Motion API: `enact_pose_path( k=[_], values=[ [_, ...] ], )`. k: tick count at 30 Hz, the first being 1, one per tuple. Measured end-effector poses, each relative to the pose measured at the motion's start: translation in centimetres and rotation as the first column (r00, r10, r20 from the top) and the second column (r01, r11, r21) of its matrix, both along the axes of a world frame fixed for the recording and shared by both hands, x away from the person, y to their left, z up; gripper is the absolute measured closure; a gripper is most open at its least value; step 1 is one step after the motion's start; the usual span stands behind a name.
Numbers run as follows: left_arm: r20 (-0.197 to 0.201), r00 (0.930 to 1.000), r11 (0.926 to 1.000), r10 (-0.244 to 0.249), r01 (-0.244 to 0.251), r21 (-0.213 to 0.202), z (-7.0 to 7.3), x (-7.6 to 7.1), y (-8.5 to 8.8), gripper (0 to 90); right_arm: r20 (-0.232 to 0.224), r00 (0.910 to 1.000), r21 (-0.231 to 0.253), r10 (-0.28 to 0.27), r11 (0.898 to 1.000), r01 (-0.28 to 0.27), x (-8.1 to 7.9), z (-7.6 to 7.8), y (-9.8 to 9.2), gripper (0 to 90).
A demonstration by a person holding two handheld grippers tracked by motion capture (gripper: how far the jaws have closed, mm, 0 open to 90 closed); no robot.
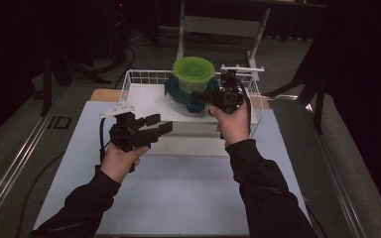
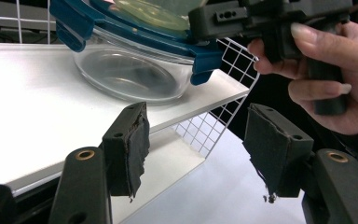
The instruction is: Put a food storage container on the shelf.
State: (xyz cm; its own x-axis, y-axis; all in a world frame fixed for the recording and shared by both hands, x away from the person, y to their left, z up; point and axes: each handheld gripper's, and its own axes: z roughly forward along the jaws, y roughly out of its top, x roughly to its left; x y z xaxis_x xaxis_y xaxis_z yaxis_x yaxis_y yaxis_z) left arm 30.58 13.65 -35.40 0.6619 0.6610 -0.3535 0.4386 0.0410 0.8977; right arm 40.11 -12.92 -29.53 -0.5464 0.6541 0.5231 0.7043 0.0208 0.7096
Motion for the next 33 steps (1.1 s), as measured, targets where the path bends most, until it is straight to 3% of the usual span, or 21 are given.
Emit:
enact_pose_path(
  k=[3, 6, 12, 15, 19, 22, 25, 27, 29, 30, 31, 33],
  values=[
    [0.002, 1.0, 1.0, -0.002, 0.002, 0.001, 0.0, -0.1, -0.1, 39.5, 0.003, 1.0, -0.014, -0.008, 1.0, 0.008, 0.4, 0.2, 0.1, 89.8],
    [0.006, 1.0, 1.0, -0.007, 0.007, 0.002, 0.0, -0.3, -0.2, 38.9, -0.01, 1.0, 0.003, 0.0, 1.0, 0.0, 0.4, 0.4, 0.0, 89.6],
    [0.008, 0.9997, 0.9996, -0.025, 0.025, 0.009, -0.2, -0.6, -0.2, 37.6, 0.02, 0.9992, 0.014, 0.034, 0.999, -0.034, -1.5, 0.5, -0.4, 84.1],
    [0.017, 0.9989, 0.9991, -0.043, 0.043, 0.004, -0.3, -0.9, -0.4, 36.2, 0.054, 0.9963, 0.013, 0.066, 0.998, -0.067, -3.2, 0.3, -0.9, 73.9],
    [0.087, 0.99, 0.9938, -0.111, 0.11, 0.015, -0.4, -1.5, -0.6, 28.9, 0.109, 0.9898, 0.003, 0.092, 0.996, -0.093, -4.9, -0.2, -1.3, 55.6],
    [0.113, 0.986, 0.9922, -0.122, 0.118, 0.04, -0.5, -1.9, -1.1, 25.8, 0.15, 0.983, -0.01, 0.106, 0.994, -0.106, -5.9, -0.8, -1.6, 41.1],
    [0.121, 0.981, 0.9882, -0.152, 0.149, 0.036, -0.6, -2.3, -1.5, 15.3, 0.175, 0.9785, -0.007, 0.109, 0.994, -0.11, -6.7, -1.5, -2.1, 31.5],
    [0.129, 0.9777, 0.9861, -0.166, 0.164, 0.028, -0.7, -2.5, -1.6, 11.5, 0.202, 0.971, 0.001, 0.129, 0.991, -0.132, -7.2, -2.1, -2.5, 27.1],
    [0.136, 0.973, 0.9826, -0.186, 0.184, 0.026, -0.9, -2.8, -1.7, 0.8, 0.22, 0.9636, 0.0, 0.152, 0.988, -0.156, -7.7, -2.6, -2.8, 19.5],
    [0.148, 0.9667, 0.9775, -0.209, 0.211, 0.003, -1.1, -3.0, -1.7, 0.6, 0.228, 0.9611, 0.003, 0.156, 0.987, -0.161, -7.9, -2.8, -2.9, 18.5],
    [0.148, 0.9667, 0.9775, -0.209, 0.211, 0.003, -1.1, -3.0, -1.7, 0.6, 0.228, 0.9611, 0.003, 0.156, 0.987, -0.161, -7.9, -2.8, -2.9, 18.5],
    [0.157, 0.968, 0.9804, -0.196, 0.197, 0.01, -1.2, -3.3, -1.7, 0.6, 0.254, 0.9515, -0.013, 0.173, 0.984, -0.176, -8.5, -3.5, -3.3, 14.6]
  ],
)
